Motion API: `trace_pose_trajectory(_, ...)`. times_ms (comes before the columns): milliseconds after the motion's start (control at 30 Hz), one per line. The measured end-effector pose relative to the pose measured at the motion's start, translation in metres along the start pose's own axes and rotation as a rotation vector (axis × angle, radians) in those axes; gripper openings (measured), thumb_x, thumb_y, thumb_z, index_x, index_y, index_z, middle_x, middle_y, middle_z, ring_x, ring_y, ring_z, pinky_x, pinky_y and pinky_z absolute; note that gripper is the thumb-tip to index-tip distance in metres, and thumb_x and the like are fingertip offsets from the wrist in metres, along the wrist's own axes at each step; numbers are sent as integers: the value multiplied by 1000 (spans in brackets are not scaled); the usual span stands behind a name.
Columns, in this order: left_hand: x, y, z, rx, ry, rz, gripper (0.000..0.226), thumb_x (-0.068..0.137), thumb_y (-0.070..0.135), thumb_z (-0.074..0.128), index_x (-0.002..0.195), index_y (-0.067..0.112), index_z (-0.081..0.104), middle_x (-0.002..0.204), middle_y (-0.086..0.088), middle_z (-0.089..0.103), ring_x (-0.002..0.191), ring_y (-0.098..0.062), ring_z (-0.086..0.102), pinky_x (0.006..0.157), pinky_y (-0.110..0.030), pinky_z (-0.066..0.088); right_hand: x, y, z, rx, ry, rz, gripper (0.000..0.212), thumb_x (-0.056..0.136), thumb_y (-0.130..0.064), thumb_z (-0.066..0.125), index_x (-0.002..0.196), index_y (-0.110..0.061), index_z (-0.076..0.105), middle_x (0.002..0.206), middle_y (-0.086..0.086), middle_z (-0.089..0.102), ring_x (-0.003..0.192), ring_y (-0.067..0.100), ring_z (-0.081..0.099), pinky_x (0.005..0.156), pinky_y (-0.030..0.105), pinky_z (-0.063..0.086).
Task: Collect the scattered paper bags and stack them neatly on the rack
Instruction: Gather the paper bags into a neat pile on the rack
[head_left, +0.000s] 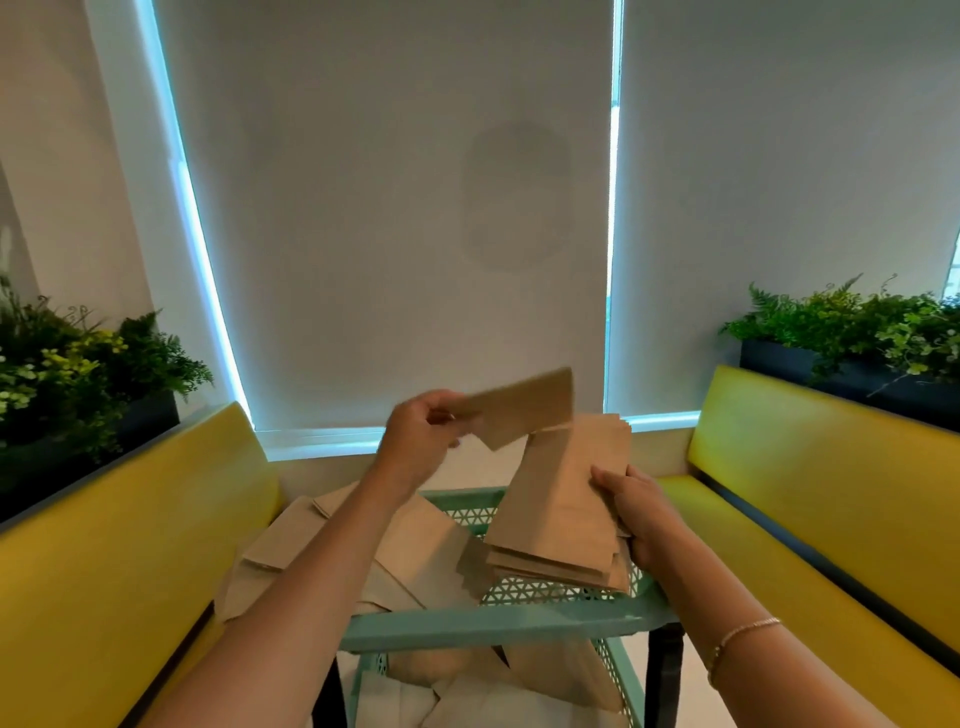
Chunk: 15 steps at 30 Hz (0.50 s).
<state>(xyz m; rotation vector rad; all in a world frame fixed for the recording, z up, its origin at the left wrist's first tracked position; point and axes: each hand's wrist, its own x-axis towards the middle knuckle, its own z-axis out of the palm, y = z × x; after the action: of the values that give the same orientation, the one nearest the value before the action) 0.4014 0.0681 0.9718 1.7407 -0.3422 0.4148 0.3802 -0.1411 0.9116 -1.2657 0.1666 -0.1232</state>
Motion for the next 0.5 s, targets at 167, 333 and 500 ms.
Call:
trace_pose_trajectory(167, -25, -31, 11, 382, -369, -9, 31, 81, -9, 62, 80, 20, 74, 77, 10, 64, 70, 5, 59, 70, -14, 47, -5, -5, -2, 4, 26, 10, 31, 94, -39, 50, 88, -9, 55, 53, 3, 58, 33, 9, 53, 31, 15, 40)
trace_pose_trajectory(333, -34, -40, 18, 548, -584, -39, 38, 85, -5, 55, 91, 27, 74, 106, 3, 66, 100, -9, 57, 80, -14, 45, -9, 0, 2, -155, -97, -17, 32, 83, -2, 65, 113, -7, 53, 87, 10, 64, 71, 23, 63, 49, 27, 54)
trace_pose_trajectory(500, -21, -39, -6, 755, -506, -125, 44, 83, -7, 46, 111, 21, 67, 128, -1, 57, 119, -14, 51, 99, -28, 43, -3, 3, 2, -203, -73, -7, 43, 79, 11, 62, 118, -3, 50, 90, 14, 63, 73, 26, 61, 56, 32, 52)
